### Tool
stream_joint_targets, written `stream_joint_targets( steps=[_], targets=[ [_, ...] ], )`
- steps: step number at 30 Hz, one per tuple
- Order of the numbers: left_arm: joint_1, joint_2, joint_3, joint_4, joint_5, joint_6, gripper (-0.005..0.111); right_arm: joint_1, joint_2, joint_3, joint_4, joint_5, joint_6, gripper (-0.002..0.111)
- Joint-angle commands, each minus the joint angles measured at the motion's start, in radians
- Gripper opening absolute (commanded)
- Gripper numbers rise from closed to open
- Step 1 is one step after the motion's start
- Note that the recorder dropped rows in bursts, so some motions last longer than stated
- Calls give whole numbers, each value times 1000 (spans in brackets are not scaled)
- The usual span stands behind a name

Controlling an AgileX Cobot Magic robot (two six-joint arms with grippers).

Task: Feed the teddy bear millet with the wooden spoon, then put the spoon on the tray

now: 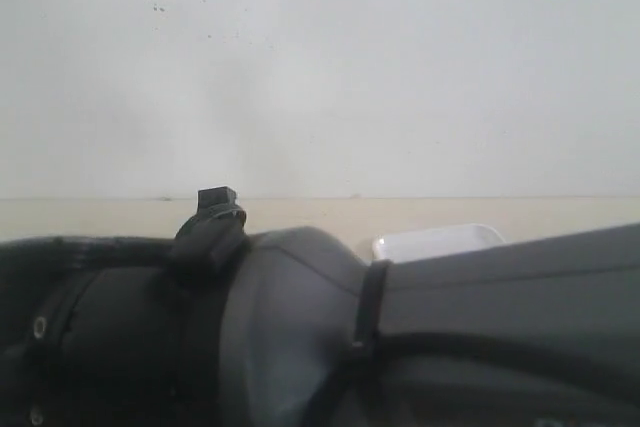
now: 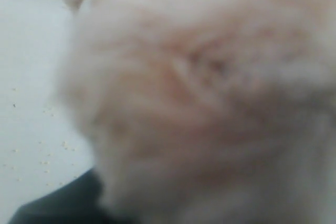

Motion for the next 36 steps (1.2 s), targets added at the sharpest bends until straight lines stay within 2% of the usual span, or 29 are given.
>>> stream_joint_targets(
  steps=[1,7,31,36],
  targets=[
    [2,-7,1,-22,23,8,4,31,-14,36,-92,2,65,2],
    [2,-7,1,-22,23,8,4,62,-29,36,-140,2,102,2],
    [2,-7,1,-22,23,8,4,53,-40,36,-186,2,127,2],
    [2,-7,1,-22,23,8,4,53,-40,36,-255,2,127,2]
  ],
)
